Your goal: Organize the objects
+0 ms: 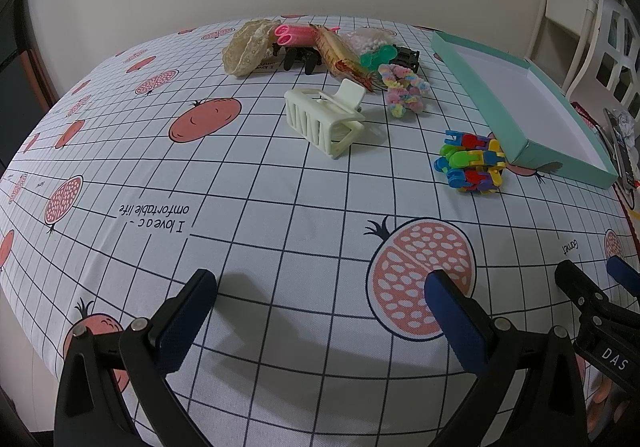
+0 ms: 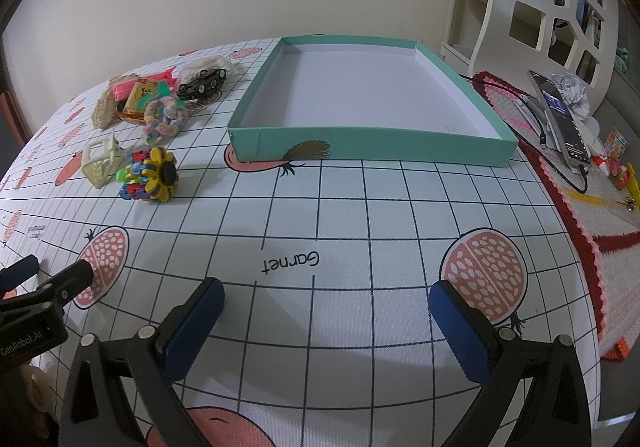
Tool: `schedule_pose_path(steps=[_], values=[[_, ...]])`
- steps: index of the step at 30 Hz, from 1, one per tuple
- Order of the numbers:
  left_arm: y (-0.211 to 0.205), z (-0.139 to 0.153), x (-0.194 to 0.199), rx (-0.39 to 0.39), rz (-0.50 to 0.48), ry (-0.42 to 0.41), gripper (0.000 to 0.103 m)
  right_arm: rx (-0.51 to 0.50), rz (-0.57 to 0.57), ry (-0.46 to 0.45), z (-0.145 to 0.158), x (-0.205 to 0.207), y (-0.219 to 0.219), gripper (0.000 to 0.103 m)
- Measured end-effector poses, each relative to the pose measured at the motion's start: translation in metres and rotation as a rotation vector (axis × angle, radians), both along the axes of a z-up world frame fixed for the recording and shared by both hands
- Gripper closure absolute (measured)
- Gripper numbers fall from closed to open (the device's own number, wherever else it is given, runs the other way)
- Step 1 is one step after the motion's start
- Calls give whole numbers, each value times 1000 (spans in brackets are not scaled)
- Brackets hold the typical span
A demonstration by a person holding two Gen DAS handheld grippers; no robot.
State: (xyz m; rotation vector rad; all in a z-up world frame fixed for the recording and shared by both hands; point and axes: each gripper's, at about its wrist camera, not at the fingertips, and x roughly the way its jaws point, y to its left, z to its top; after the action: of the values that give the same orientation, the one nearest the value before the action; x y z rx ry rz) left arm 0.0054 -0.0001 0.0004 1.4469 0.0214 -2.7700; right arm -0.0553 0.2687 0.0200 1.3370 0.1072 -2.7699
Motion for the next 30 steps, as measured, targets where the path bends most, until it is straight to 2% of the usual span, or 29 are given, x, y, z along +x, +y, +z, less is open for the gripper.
schedule_pose_path(steps=[16, 20, 22, 26, 30], values=[[-1, 1, -3, 3, -11, -21, 0, 1, 1, -8, 0, 0, -2, 0], [-4, 1, -6, 5, -11, -44, 0, 46, 17, -2, 5, -6, -6, 0], [-6, 2, -9, 12, 0, -59, 0, 69, 52, 25, 15, -4, -12, 0], [-20, 10, -18, 70, 46, -87, 0, 54, 119, 59, 37, -7, -26, 0], [-25, 27, -31, 62, 56, -85, 0, 71, 178, 72, 63, -19, -40, 0]])
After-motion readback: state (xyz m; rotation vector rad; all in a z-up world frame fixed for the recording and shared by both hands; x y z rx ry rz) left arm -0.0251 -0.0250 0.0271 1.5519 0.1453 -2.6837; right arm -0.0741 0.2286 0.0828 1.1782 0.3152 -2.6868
